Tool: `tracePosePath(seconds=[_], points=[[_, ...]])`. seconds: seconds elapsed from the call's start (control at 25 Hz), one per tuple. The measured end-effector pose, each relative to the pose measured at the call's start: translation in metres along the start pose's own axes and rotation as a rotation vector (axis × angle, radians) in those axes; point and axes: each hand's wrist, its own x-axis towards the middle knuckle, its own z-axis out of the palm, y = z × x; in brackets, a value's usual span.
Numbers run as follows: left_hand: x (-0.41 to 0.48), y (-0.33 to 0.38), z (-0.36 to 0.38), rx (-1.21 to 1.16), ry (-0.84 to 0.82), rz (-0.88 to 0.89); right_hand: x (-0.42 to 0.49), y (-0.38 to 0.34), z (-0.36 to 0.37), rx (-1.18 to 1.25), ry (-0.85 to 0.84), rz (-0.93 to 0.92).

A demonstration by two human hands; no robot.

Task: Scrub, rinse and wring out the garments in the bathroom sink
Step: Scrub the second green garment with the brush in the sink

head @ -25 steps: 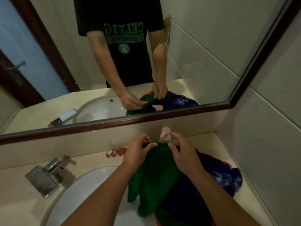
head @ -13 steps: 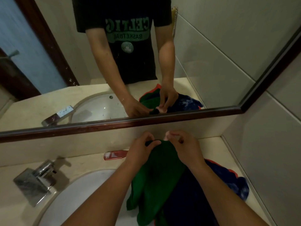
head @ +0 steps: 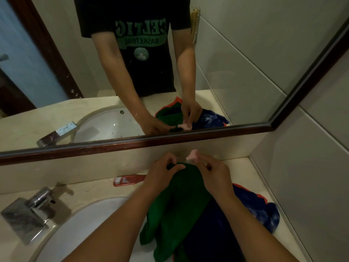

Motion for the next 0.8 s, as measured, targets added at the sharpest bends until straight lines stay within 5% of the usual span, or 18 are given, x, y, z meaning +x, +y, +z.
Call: tracePosePath(seconds=[0.28, 0.6, 0.8], points=[[0.024, -0.002, 0.0, -0.149, 0.041, -0.007, 0.02, 0.001, 0.005, 0.002, -0.012, 0.066], [0.032, -0.006, -0.006, -0.142, -0.02, 0.105, 0.034, -0.004, -0.013, 0.373, -0.216, 0.161], [0.034, -0.006, -0.004, -0.103, -0.054, 0.098, 0.039, 0.002, -0.012, 0.317, -0.233, 0.158]])
